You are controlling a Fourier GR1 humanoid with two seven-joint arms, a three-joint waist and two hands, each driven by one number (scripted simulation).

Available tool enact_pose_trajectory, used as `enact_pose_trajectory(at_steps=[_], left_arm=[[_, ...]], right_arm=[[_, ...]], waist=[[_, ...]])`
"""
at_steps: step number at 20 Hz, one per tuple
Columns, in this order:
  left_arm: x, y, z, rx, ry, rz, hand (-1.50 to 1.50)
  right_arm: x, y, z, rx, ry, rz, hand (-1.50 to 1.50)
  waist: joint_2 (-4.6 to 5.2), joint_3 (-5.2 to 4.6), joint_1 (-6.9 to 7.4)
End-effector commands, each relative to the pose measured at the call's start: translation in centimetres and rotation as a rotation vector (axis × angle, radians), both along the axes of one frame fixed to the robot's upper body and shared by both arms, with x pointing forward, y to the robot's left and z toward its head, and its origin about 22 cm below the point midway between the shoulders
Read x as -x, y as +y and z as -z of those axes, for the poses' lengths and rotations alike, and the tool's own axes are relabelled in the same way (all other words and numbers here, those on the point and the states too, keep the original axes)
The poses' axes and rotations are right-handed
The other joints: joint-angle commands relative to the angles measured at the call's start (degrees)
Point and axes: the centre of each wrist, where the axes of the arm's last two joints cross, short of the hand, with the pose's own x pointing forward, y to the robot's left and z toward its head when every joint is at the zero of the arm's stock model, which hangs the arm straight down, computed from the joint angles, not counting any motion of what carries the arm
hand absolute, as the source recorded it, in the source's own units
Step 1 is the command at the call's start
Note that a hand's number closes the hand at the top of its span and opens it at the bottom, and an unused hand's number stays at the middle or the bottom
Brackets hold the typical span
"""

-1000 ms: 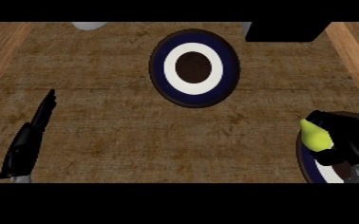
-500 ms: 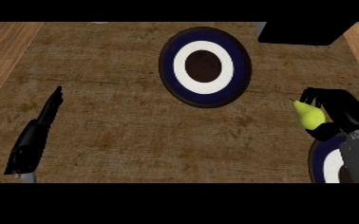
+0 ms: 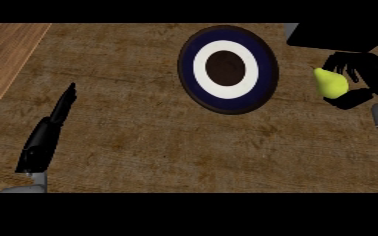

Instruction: Pick the pear from the plate and place it in the plate

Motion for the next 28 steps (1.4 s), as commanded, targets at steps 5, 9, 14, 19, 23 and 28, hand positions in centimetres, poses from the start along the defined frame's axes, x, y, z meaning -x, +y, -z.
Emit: enact_pose_trajectory(at_steps=[5,9,14,19,23,28], left_arm=[[0.1,-0.6,1.0,0.012,0.020,-0.005,0.00],[-0.4,0.6,0.7,-0.009,0.025,-0.035,0.00],[0.1,0.4,0.6,0.005,0.041,-0.053,0.00],[0.7,1.6,0.6,-0.019,0.035,-0.053,0.00],[0.9,3.3,0.9,-0.001,0.039,-0.075,0.00],[1.9,0.6,2.2,0.002,0.037,-0.097,0.00]], right_arm=[[-2.6,-2.2,-5.0,-0.205,-0.331,-0.117,1.50],[-4.0,-2.0,-7.7,-0.349,-0.398,-0.292,1.50],[-5.0,-1.3,-7.2,-0.412,-0.356,-0.453,1.50],[-7.4,2.6,-8.8,-0.440,-0.322,-0.518,1.50],[-9.3,8.3,-8.2,-0.487,-0.285,-0.562,1.50],[-10.4,12.2,-8.9,-0.474,-0.197,-0.595,1.50]], waist=[[-0.47,-0.07,-1.03],[-0.82,-0.24,-1.89],[-1.63,-0.37,-3.27],[-1.82,-0.46,-3.48],[-2.03,-0.54,-4.22],[-2.38,-0.56,-5.13]])
